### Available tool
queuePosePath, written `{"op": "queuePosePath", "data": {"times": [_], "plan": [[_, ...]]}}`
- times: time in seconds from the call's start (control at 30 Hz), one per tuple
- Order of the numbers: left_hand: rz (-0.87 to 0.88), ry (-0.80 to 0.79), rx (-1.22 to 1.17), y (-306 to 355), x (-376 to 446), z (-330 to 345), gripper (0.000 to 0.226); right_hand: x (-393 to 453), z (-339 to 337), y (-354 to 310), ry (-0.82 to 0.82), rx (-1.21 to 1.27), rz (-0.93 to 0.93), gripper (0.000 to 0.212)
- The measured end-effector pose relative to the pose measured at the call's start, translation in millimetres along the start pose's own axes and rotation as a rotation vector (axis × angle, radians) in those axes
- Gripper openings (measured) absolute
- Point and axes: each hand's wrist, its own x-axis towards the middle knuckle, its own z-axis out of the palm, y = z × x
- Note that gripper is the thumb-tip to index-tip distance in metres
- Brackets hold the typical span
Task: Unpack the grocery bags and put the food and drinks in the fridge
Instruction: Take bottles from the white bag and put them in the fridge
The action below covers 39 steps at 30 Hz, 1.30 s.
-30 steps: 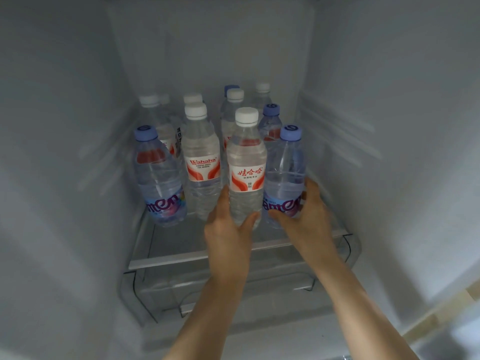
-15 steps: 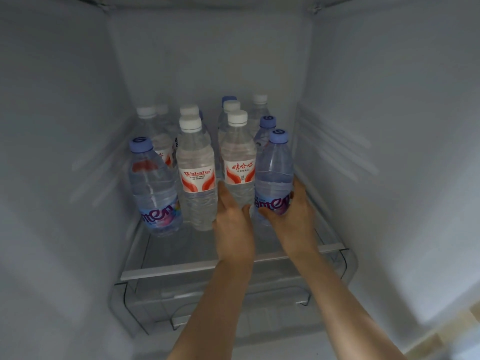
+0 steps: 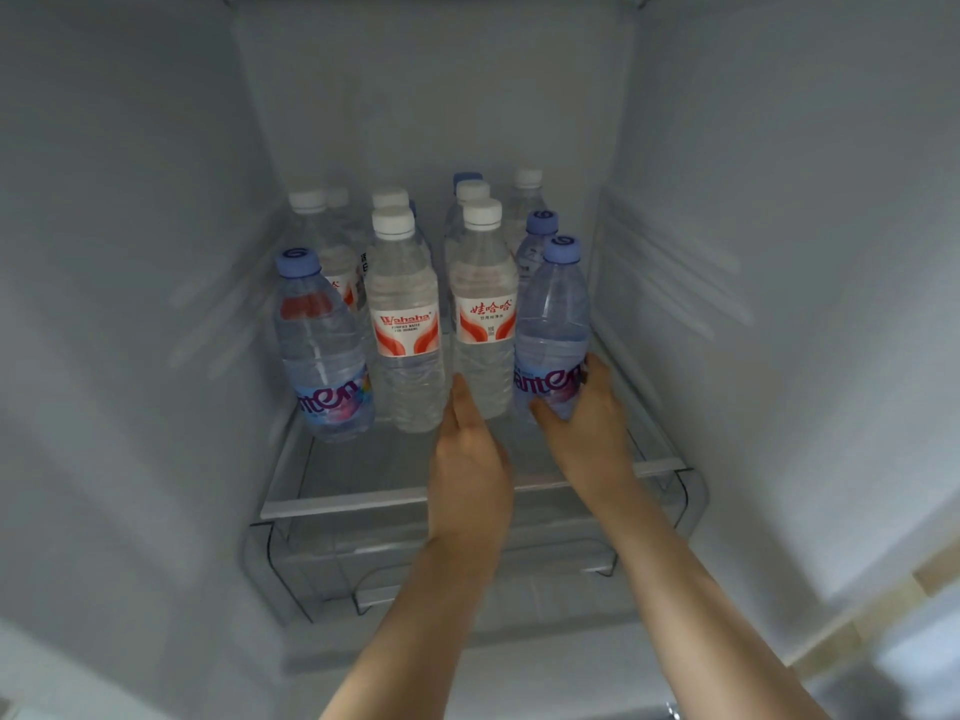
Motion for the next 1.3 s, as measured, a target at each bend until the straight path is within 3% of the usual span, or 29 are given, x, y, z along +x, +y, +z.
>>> {"op": "queuePosePath", "data": {"times": [0.17, 0.27, 0.53, 0.8, 1.07, 1.2, 1.3], "plan": [[-0.007, -0.099, -0.065, -5, -30, -27, 0.047, -37, -14, -9, 0.021, -0.1, 0.007, 0.041], [0.078, -0.127, -0.139, -5, -53, -44, 0.035, -67, -23, -12, 0.036, -0.163, 0.006, 0.041], [0.142, -0.255, -0.329, -6, -142, -94, 0.026, -195, -50, -19, 0.149, -0.222, -0.038, 0.029], [0.128, -0.655, -0.344, -20, -265, -118, 0.022, -361, -90, -1, 0.141, -0.321, 0.195, 0.03], [0.334, -1.08, -0.286, -9, -380, -123, 0.023, -515, -147, 7, 0.244, -0.37, 0.588, 0.03], [0.442, -1.369, -0.3, 16, -421, -117, 0.022, -587, -182, 11, 0.353, -0.375, 0.761, 0.03], [0.541, -1.493, -0.3, 47, -457, -111, 0.022, -639, -211, 10, 0.415, -0.407, 0.84, 0.032]]}}
